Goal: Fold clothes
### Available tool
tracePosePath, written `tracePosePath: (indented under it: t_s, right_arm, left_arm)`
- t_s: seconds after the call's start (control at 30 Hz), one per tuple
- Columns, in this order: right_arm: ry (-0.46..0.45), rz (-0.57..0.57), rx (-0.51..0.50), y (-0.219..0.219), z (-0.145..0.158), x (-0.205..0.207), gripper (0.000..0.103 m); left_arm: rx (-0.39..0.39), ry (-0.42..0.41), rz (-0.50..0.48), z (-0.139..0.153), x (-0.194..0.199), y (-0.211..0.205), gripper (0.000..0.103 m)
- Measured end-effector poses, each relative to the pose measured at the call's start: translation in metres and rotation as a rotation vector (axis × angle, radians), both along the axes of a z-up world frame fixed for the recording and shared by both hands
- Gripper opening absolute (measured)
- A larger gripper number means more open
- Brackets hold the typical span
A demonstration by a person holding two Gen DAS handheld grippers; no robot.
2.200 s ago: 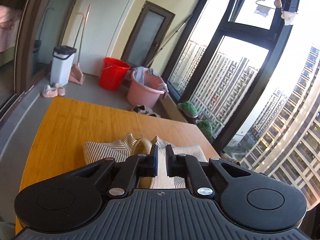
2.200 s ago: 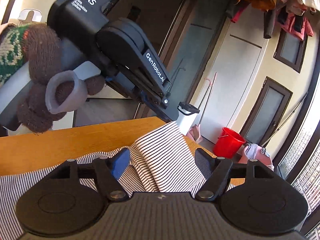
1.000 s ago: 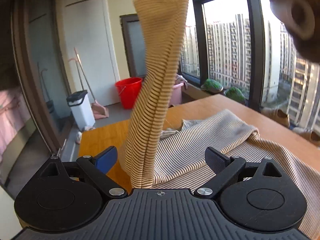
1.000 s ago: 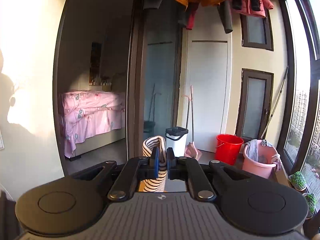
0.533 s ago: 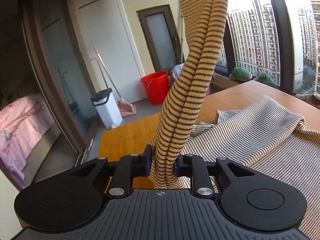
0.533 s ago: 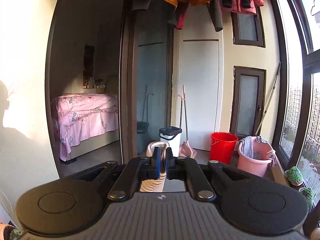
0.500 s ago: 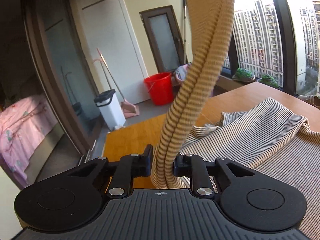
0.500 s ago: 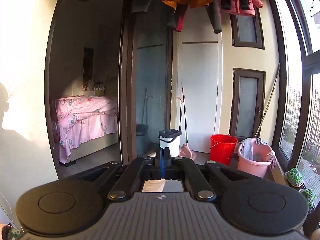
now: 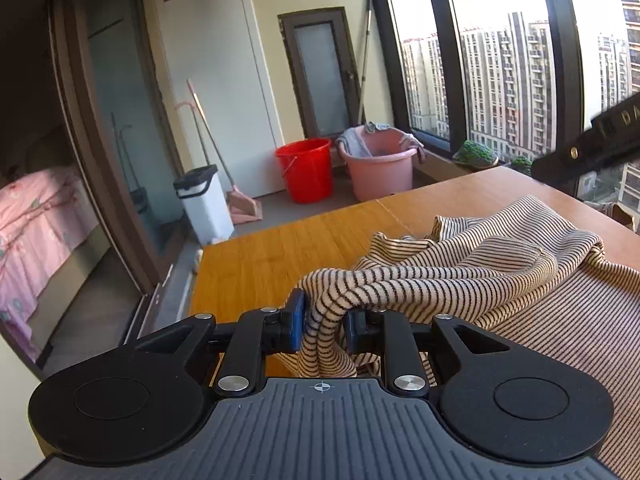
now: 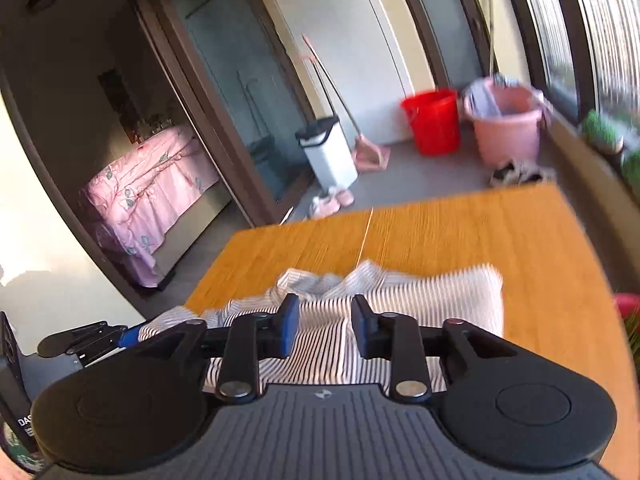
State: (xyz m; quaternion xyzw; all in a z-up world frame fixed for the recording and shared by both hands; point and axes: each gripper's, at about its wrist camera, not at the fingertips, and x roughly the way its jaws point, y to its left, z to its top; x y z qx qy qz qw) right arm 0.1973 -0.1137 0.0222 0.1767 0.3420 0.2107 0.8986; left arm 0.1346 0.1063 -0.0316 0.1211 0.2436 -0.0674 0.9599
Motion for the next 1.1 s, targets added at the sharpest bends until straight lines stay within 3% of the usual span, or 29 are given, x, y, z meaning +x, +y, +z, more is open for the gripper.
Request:
tracePosePath:
  t_s: [0.1, 0.2, 0.3, 0.37, 0.43, 0.47, 0.5, 0.57, 0.7, 0.77, 0.83, 0.93, 1.1]
  right_arm:
    - [0.107, -0.006, 0.105, 0.0, -0.033, 0.011, 0.042]
    - [0.124, 0.022, 0.043, 0.016, -0.052, 0.022, 0.043]
    - [0.113, 0.062, 0.02, 0.029, -0.053, 0.025, 0.015]
    - [-0.007, 0.076, -0.007, 0.03, -0.027, 0.018, 0.008]
    - [-0.141, 0.057, 0.001, 0.018, 0.01, 0.009, 0.007]
    - [-0.215, 0.044, 0.009, 0.011, 0.028, 0.003, 0.007]
    - [-0.274, 0.038, -0.003, 0.004, 0.042, -0.001, 0.007]
    - [-0.274, 0.016, -0.088, -0.003, 0.031, -0.002, 0.007]
    - [-0.273, -0.03, -0.259, -0.018, 0.009, -0.003, 0.007]
    - [-0.269, -0.052, -0.342, -0.025, -0.002, -0.003, 0.007]
    - [-0.191, -0.055, -0.363, -0.033, -0.027, -0.003, 0.008]
    - [-0.154, -0.068, -0.344, -0.044, -0.038, -0.011, 0.01]
    - [-0.207, -0.127, -0.287, -0.055, -0.017, -0.02, 0.023]
  left_arm:
    - [0.007, 0.014, -0.009, -0.004, -0.003, 0.0, 0.026]
    - [-0.003, 0.029, -0.021, -0.01, -0.009, 0.002, 0.036]
    - [0.005, 0.051, -0.03, -0.017, -0.008, 0.006, 0.039]
    - [0.011, 0.042, -0.015, -0.017, -0.004, 0.009, 0.04]
    - [0.0, 0.025, -0.001, -0.013, 0.0, 0.013, 0.04]
    - [-0.008, 0.019, -0.006, -0.01, 0.001, 0.014, 0.046]
    - [-0.015, 0.013, -0.01, -0.007, 0.002, 0.015, 0.063]
    - [-0.02, 0.003, -0.037, -0.003, 0.0, 0.014, 0.077]
    - [0.041, 0.036, -0.134, -0.011, -0.012, 0.003, 0.092]
    - [0.051, 0.077, -0.161, -0.015, -0.014, 0.003, 0.094]
    - [0.047, 0.106, -0.171, -0.015, -0.016, 0.007, 0.095]
    - [-0.052, 0.114, -0.138, -0.001, -0.013, 0.02, 0.096]
    - [-0.404, 0.176, -0.154, 0.014, 0.005, 0.03, 0.092]
